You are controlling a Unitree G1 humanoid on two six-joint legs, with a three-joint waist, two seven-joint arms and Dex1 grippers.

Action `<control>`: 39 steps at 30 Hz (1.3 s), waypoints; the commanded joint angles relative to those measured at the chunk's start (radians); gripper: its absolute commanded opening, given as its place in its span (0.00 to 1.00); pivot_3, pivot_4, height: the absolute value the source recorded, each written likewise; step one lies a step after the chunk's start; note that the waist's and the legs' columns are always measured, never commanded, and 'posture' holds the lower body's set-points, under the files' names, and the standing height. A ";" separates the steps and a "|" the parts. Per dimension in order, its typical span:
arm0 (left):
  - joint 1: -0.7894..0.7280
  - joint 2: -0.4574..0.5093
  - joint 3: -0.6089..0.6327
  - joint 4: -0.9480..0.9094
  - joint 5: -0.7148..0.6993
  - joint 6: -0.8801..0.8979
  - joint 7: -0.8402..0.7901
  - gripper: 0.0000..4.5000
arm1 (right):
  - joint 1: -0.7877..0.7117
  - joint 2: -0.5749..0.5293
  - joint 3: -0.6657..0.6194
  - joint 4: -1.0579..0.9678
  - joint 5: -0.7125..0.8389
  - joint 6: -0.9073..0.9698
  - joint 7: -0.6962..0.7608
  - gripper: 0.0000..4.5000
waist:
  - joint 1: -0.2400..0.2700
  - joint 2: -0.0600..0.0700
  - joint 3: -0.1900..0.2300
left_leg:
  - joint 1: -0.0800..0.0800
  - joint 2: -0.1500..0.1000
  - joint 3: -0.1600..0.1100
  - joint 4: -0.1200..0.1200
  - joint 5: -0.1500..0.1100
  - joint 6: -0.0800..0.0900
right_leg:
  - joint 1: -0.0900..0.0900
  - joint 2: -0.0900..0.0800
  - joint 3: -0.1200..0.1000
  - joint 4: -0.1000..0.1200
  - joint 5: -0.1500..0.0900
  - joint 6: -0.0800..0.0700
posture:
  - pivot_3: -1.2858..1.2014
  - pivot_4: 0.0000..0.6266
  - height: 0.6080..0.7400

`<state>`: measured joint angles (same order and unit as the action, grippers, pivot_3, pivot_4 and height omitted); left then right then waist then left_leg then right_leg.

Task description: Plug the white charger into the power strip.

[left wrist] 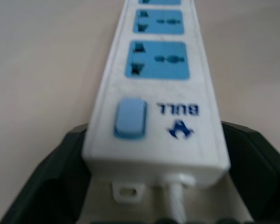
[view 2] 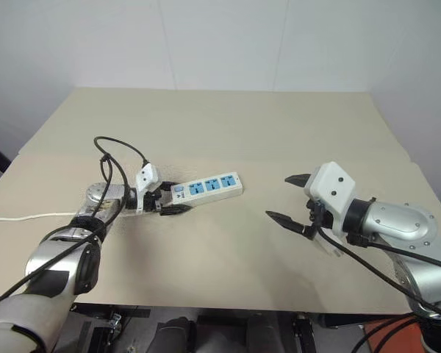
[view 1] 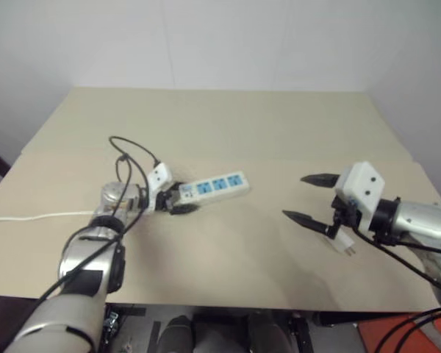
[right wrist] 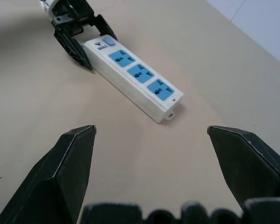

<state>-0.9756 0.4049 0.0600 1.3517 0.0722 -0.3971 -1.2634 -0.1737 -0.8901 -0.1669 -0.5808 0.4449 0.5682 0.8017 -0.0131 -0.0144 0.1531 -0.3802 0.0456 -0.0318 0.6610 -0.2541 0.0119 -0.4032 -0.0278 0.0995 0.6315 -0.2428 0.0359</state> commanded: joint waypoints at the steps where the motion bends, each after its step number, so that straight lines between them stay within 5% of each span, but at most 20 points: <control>1: -0.003 -0.006 0.000 -0.005 0.007 -0.007 0.001 0.73 | -0.010 0.003 -0.002 -0.031 0.000 0.002 -0.014 1.00 | 0.000 0.000 0.000 | 0.000 0.000 0.000 0.000 0.000 0.000 | 0.000 0.000 0.000 0.000 0.000 0.000 | 0.52 0.24 1.00; 18: 0.091 -0.074 -0.031 -0.065 -0.030 -0.097 -0.317 0.73 | -0.010 0.010 0.052 -0.020 -0.005 0.000 0.008 1.00 | 0.001 0.000 -0.001 | 0.001 -0.001 0.000 0.000 0.000 0.000 | 0.002 -0.001 0.000 0.000 0.000 0.000 | 0.52 0.24 1.00; 22: 0.107 -0.079 -0.047 -0.073 -0.024 -0.154 -0.296 1.00 | -0.014 0.013 0.059 -0.016 -0.011 0.002 0.001 1.00 | 0.002 0.000 -0.002 | 0.002 -0.001 -0.001 0.000 0.000 0.000 | 0.002 -0.001 0.000 0.000 0.000 0.000 | 0.52 0.24 1.00; 39: 0.182 -0.085 0.010 -0.115 -0.230 -0.194 -0.351 1.00 | 0.027 -0.002 0.006 -0.020 -0.006 -0.021 0.013 1.00 | 0.000 0.000 -0.003 | 0.002 -0.001 -0.001 0.001 0.000 0.000 | 0.002 -0.001 0.000 0.000 0.000 0.000 | 0.52 0.24 1.00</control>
<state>-0.8125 0.3179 0.0769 1.2472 -0.1429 -0.5857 -1.6033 -0.1434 -0.8781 -0.1174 -0.5789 0.4345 0.5730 0.8061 -0.0133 -0.0143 0.1506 -0.3784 0.0448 -0.0330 0.6615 -0.2540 0.0120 -0.4011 -0.0285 0.0992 0.6316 -0.2428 0.0360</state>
